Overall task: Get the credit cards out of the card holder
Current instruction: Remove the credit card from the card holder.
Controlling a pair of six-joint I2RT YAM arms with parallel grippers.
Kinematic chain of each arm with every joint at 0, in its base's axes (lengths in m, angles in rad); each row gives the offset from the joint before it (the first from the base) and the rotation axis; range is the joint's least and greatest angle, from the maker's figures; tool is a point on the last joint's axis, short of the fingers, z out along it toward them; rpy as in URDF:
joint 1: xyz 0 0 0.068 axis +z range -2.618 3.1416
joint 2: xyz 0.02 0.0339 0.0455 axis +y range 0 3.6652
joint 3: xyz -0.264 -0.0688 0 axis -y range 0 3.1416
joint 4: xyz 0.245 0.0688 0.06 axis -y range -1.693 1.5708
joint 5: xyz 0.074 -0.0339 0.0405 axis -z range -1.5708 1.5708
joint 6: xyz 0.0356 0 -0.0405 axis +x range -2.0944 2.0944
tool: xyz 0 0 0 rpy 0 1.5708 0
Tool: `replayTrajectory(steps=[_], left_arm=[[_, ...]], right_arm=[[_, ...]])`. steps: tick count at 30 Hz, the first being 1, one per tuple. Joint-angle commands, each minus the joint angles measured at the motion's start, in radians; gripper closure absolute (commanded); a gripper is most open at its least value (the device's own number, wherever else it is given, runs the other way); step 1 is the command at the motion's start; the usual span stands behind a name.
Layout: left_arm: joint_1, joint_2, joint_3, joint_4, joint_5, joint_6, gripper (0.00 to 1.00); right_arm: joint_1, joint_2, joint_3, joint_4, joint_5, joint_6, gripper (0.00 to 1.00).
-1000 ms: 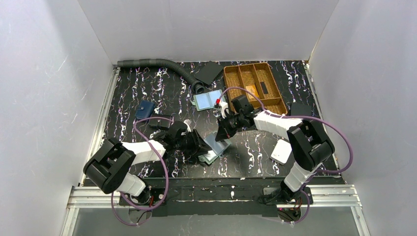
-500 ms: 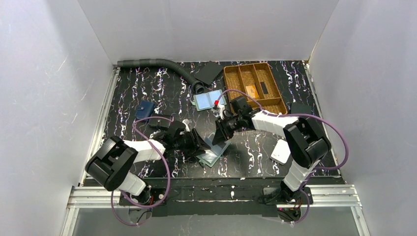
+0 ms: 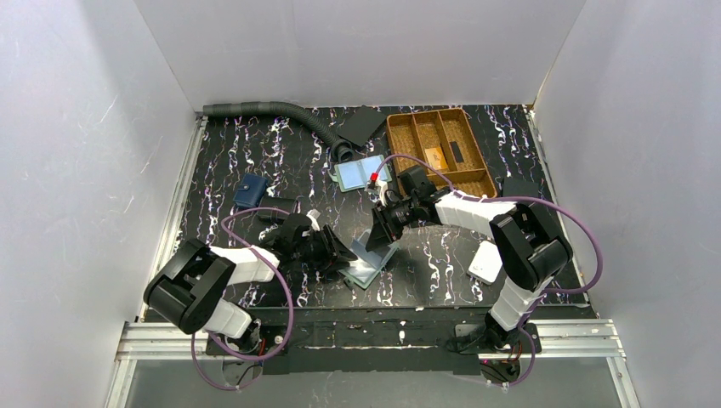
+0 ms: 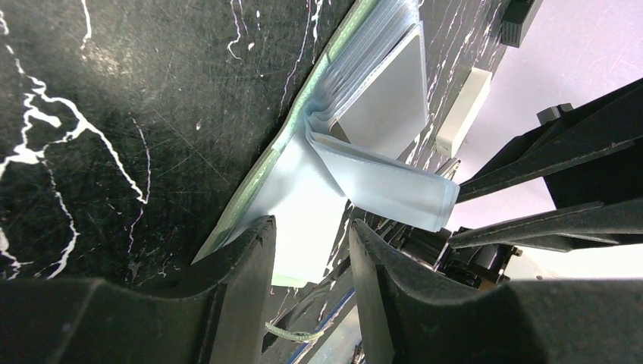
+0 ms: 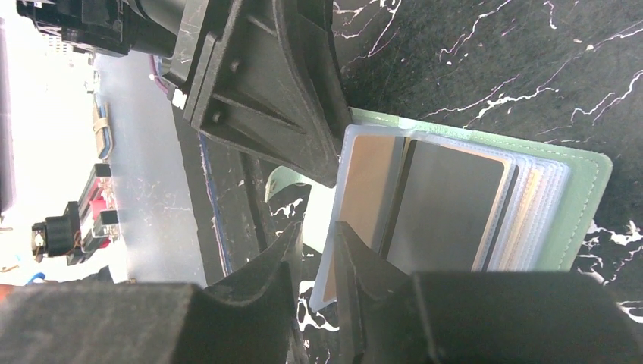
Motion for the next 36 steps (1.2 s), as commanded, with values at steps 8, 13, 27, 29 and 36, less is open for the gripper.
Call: replayTrajectory(steps=[8,13,27,29,36], left_arm=[[0.021,-0.071,-0.023,0.011,0.038,0.014,0.56],[0.021,-0.115,-0.041,0.063,0.038,-0.027,0.41],[0.021,-0.051,-0.024,0.131,0.047,-0.070,0.28],[0.021,-0.036,-0.027,0.137,0.045,-0.075,0.30],[0.021,-0.013,-0.039,0.166,0.043,-0.083,0.35]], right_arm=[[0.011,-0.004,0.012,-0.046,0.077,-0.070,0.84],[0.026,0.001,0.015,-0.055,0.060,-0.076,0.84],[0.051,0.015,0.023,-0.075,0.050,-0.119,0.80],[0.051,0.019,0.027,-0.079,0.056,-0.121,0.80],[0.052,0.025,0.029,-0.083,0.068,-0.120,0.80]])
